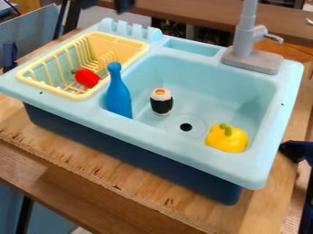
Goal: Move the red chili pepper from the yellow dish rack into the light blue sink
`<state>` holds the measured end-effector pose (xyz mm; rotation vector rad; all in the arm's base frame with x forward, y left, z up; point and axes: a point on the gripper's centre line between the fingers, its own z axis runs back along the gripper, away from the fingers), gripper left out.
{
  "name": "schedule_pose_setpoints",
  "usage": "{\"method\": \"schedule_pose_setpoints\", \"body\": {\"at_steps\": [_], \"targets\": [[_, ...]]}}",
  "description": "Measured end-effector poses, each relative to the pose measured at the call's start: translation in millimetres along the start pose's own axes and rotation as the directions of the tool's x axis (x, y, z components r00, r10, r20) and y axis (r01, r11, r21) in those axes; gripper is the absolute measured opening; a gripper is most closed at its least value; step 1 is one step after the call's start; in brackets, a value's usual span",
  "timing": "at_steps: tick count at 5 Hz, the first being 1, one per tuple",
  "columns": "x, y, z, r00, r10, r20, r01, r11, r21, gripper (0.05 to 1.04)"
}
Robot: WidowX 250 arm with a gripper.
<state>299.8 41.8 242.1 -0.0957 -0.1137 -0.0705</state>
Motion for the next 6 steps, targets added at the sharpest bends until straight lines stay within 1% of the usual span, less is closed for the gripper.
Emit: {"method": "schedule_pose_setpoints", "body": {"at_steps": [1, 2, 3, 4, 5, 6], "targets": [[-2.7, 21.5, -12.0, 0.993, 0.115, -0.016, -0.114, 0.993, 0.041, 0.999], [-3.1, 50.5, -27.3, 0.953, 0.3, 0.051, -0.302, 0.953, 0.039, 0.999], [-6.7, 63.3, -43.8, 0.898, 0.428, 0.108, -0.435, 0.899, 0.058, 0.999], [-11.9, 70.2, -42.9, 0.858, 0.493, 0.142, -0.505, 0.861, 0.064, 0.999], [-18.4, 70.3, -49.0, 0.803, 0.567, 0.184, -0.584, 0.81, 0.056, 0.999], [-23.2, 76.9, -52.3, 0.706, 0.661, 0.254, -0.694, 0.718, 0.059, 0.999]]}}
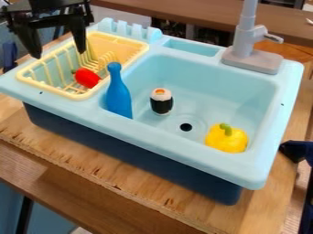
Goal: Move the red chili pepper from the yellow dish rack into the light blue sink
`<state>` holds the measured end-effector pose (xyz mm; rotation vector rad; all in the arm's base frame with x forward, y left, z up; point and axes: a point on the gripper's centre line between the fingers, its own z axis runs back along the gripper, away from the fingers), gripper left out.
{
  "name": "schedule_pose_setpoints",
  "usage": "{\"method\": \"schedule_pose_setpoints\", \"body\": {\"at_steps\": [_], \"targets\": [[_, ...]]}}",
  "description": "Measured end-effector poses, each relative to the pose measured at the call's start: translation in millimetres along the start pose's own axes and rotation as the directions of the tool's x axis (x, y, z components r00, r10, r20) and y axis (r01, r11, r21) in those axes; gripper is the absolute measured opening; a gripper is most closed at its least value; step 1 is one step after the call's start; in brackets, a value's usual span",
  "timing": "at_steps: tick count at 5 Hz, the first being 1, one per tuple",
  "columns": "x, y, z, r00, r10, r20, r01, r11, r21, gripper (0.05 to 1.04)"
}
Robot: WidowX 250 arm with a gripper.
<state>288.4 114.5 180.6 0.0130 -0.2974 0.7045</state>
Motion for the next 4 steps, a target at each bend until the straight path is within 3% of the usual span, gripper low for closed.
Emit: {"method": "schedule_pose_setpoints", "body": {"at_steps": [1, 2, 4], "targets": [[3.3, 4.2, -9.0, 0.996, 0.08, 0.046, -0.081, 0.997, 0.015, 0.999], [13.1, 12.0, -22.5, 0.989, 0.135, 0.056, -0.135, 0.991, 0.007, 0.999], [32.0, 7.7, -55.7, 0.983, 0.182, 0.024, -0.182, 0.983, 0.016, 0.999]]}}
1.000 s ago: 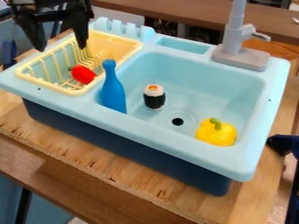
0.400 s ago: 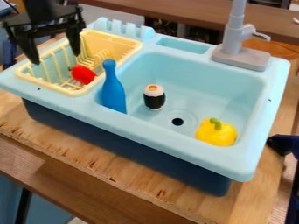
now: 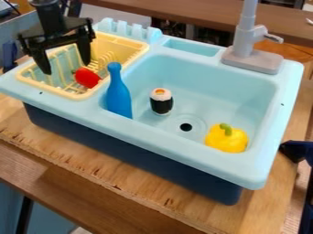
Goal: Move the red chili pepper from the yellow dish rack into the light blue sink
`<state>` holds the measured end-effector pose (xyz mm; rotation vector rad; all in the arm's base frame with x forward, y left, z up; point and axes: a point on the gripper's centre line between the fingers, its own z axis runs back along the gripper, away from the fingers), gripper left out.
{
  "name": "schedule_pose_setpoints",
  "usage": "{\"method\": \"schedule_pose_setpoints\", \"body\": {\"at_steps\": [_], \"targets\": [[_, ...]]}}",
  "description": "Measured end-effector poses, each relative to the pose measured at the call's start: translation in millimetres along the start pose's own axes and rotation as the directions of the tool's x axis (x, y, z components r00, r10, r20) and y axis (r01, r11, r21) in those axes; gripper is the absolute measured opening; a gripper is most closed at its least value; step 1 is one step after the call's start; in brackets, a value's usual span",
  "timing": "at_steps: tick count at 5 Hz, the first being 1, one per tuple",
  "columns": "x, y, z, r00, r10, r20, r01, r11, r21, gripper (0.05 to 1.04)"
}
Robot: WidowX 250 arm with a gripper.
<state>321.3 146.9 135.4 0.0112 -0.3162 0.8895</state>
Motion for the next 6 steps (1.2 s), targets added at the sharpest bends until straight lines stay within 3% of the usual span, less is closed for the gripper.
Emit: {"method": "schedule_pose_setpoints", "body": {"at_steps": [2, 3, 4, 5, 6], "targets": [[4.0, -33.4, -29.2, 1.0, -0.017, -0.024, 0.017, 1.0, 0.008, 0.999], [-2.2, -45.7, -34.1, 0.999, -0.021, -0.037, 0.021, 1.0, 0.013, 0.999], [-9.1, -47.6, -47.1, 0.995, -0.044, -0.086, 0.046, 0.999, 0.023, 0.998], [-13.7, -46.2, -44.8, 0.991, -0.067, -0.112, 0.073, 0.996, 0.049, 0.947], [-16.1, -47.4, -44.7, 0.983, -0.111, -0.143, 0.114, 0.994, 0.008, 0.676]]}}
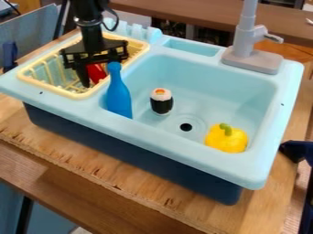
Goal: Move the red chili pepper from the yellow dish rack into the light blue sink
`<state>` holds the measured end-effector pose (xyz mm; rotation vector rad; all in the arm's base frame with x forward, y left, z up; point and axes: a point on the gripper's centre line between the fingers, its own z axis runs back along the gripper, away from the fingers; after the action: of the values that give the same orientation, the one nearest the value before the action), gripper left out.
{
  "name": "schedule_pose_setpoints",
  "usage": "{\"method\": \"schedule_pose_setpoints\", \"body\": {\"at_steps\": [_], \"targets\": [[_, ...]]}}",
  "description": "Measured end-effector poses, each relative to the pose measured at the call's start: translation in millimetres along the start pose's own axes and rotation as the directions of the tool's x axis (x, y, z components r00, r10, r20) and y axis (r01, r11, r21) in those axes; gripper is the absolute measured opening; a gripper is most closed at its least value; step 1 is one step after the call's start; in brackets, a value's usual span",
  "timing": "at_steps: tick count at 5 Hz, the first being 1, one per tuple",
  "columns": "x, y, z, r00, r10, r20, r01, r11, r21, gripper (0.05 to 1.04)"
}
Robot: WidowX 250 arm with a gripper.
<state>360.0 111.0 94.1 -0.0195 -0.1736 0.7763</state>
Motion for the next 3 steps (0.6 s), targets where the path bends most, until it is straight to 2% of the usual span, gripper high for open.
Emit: {"method": "schedule_pose_setpoints", "body": {"at_steps": [1, 2, 3], "targets": [[-3.2, 3.6, 0.2, 0.997, -0.059, -0.04, 0.058, 0.998, -0.022, 0.477], [-1.3, 0.2, 14.7, 0.987, -0.15, -0.051, 0.148, 0.988, -0.043, 0.465], [9.0, -13.4, 58.5, 0.958, -0.288, 0.017, 0.288, 0.956, -0.055, 0.465]]}}
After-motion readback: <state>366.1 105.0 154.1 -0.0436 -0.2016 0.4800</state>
